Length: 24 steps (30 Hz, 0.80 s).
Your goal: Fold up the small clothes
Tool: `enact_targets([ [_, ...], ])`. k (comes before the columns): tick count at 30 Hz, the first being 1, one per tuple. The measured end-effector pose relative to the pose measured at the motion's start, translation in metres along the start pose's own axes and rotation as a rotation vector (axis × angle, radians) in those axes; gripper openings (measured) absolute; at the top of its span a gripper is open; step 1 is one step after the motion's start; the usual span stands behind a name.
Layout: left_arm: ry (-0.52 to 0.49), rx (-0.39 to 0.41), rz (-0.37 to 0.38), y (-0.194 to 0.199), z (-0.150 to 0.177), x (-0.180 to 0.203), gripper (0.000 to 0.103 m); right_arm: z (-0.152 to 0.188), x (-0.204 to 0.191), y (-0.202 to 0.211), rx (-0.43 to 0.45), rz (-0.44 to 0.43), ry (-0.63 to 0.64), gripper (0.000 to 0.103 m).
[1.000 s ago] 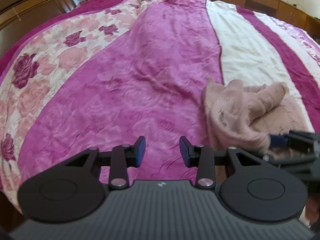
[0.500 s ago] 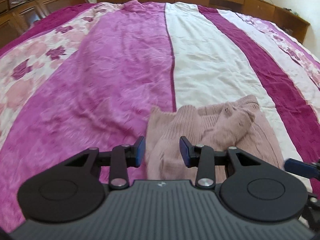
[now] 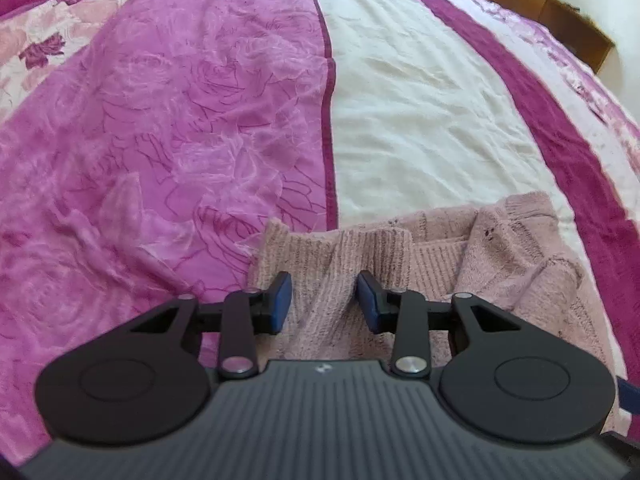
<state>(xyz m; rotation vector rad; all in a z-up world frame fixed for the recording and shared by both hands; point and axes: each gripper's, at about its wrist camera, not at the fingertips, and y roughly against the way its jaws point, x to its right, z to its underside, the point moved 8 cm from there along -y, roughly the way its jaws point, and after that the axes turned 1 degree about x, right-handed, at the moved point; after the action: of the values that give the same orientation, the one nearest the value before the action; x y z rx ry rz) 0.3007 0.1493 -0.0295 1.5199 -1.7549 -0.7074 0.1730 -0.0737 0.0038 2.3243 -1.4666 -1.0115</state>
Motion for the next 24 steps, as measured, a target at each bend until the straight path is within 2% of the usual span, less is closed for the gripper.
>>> enact_targets([
  [1, -0.007, 0.009, 0.014, 0.002, 0.001, 0.002, 0.029, 0.000, 0.001, -0.001, 0.000, -0.001, -0.007, 0.071],
  [2, -0.018, 0.015, 0.031, 0.004, 0.003, 0.005, 0.015, -0.001, 0.002, -0.002, 0.000, -0.002, -0.013, 0.071],
  [5, -0.045, 0.053, 0.043, 0.016, 0.008, 0.012, 0.012, -0.003, 0.004, -0.004, 0.001, -0.001, -0.030, 0.071],
  [7, -0.064, 0.119, -0.007, 0.028, 0.008, 0.013, 0.012, -0.003, 0.004, -0.004, 0.001, -0.002, -0.035, 0.071],
  [10, -0.116, 0.208, -0.163, 0.038, 0.004, 0.004, 0.011, -0.003, 0.003, -0.004, 0.000, -0.001, -0.030, 0.071],
  [12, -0.130, 0.195, -0.225, 0.033, 0.004, -0.004, 0.011, -0.003, 0.002, -0.003, 0.000, 0.001, -0.027, 0.071],
  [13, -0.131, 0.172, -0.232, 0.029, 0.005, -0.007, 0.011, -0.004, 0.002, -0.003, 0.000, 0.001, -0.027, 0.071],
  [17, -0.100, 0.161, -0.216, 0.034, 0.008, -0.015, 0.013, -0.005, 0.003, 0.000, 0.004, 0.000, -0.032, 0.071],
  [24, -0.044, 0.176, -0.082, 0.070, 0.003, 0.001, 0.015, -0.009, 0.002, 0.008, 0.028, 0.010, -0.026, 0.071],
])
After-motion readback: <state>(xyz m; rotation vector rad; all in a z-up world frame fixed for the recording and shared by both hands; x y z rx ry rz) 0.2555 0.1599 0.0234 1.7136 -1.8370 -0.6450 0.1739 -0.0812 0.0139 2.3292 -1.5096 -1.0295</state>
